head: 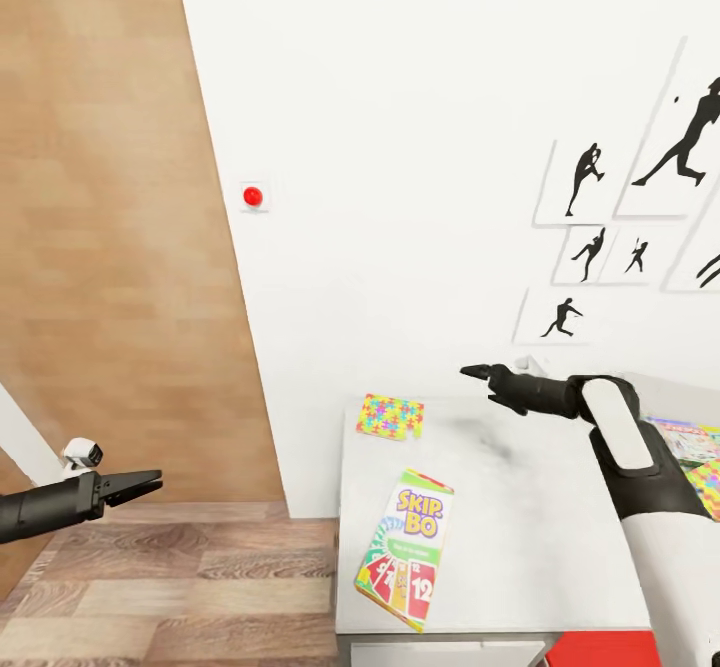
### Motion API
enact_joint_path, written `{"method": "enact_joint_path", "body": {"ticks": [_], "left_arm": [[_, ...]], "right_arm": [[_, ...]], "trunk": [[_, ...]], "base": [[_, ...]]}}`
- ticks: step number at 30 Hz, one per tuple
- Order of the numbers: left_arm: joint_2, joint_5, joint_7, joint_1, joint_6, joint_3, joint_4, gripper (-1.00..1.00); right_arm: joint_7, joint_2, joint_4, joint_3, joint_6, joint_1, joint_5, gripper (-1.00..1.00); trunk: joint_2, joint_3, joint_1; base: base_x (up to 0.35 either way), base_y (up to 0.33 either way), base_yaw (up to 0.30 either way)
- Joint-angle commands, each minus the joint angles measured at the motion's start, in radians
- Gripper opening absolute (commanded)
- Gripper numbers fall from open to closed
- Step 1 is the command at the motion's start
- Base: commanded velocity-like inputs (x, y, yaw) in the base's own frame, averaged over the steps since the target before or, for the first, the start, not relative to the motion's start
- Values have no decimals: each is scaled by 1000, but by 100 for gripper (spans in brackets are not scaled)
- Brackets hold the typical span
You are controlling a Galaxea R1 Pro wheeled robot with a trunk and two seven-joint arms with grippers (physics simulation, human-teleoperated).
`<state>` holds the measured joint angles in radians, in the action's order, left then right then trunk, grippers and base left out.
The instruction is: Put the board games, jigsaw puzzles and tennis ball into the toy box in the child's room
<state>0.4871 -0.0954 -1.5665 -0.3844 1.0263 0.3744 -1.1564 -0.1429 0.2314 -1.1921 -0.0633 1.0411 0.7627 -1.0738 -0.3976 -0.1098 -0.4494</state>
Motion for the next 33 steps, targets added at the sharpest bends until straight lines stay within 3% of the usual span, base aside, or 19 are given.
{"method": "enact_joint_path", "body": {"ticks": [1, 2, 4, 10, 21, 33], "left_arm": [[1, 1, -4, -1, 11, 0, 1, 100], [1, 1, -4, -1, 11, 0, 1, 100], [3, 1, -4, -1, 11, 0, 2, 100], [5, 0, -4, -1, 11, 11, 3, 100], [2, 0, -4, -1, 11, 29, 3, 100], [1, 0, -4, -1, 11, 29, 3, 100]], "right_arm": [[-44, -12, 39, 16, 6, 29, -10, 100], [-101, -30, 113, 46, 6, 75, -9, 100], [-143, -44, 179, 71, 6, 111, -8, 100], [-212, -69, 301, 115, 5, 170, -2, 100], [-235, -79, 330, 136, 0, 184, 23, 100], [-236, -79, 346, 134, -34, 197, 151, 100]], "trunk": [[-2, -2, -1], [-2, -2, -1], [-2, -2, -1], [-2, -2, -1], [-2, -6, -1], [-2, -24, -1]], "base": [[0, 209, 0], [0, 236, 0], [0, 226, 0], [1, 100, 0], [50, 31, 0], [2, 1, 0]]}}
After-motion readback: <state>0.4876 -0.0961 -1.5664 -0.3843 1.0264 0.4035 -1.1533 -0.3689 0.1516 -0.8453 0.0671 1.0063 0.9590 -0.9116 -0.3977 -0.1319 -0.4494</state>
